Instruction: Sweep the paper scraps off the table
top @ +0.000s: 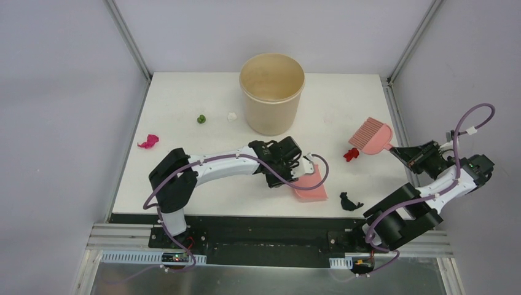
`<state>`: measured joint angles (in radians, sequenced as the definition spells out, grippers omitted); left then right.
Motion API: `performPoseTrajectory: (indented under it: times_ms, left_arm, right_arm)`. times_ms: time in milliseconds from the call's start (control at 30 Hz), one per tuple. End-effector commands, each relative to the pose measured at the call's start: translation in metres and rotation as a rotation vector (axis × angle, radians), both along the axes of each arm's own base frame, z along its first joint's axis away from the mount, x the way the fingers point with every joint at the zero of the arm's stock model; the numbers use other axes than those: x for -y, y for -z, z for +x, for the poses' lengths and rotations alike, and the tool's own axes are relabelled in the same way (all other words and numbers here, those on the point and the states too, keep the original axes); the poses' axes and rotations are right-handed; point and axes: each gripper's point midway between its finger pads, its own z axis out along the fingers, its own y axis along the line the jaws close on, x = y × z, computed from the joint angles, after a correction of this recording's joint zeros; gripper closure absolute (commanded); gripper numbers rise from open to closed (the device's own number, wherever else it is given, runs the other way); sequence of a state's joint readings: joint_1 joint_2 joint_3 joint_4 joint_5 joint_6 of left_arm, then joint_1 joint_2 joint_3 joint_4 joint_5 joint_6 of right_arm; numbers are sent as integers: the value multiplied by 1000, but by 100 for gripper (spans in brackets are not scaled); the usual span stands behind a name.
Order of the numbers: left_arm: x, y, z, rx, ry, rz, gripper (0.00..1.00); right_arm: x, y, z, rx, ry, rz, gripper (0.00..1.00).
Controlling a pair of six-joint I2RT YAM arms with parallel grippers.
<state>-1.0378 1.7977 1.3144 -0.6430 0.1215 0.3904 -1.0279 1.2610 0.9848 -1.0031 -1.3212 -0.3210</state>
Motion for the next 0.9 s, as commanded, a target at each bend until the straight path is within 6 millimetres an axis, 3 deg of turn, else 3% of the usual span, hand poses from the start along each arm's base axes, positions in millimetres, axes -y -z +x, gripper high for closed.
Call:
performPoseTrajectory:
  times_ms: [0, 67, 167, 333, 567, 867]
  left_arm:
    - [-11, -32, -19, -59, -134, -2, 100]
    - [-12, -37, -32, -101, -137, -9, 100]
    - [-20, -40, -50, -135, -131, -23, 100]
    - [-37, -44, -56, -114, -186, -61, 100]
    - [-52, -29, -55, -112, -259, 13, 100]
    - [-69, -3, -52, -101, -299, 149, 100]
  right_arm:
    - [9, -19, 15, 27, -25, -295, 100]
    - [6, -26, 14, 10, -68, -467, 100]
    - [-12, -44, -1, 17, -269, -743, 100]
    - [-37, -58, -39, 19, -684, -1014, 100]
    - [-68, -1, -88, -174, -1268, -1188, 100]
    - [-101, 31, -116, -291, -1526, -1124, 100]
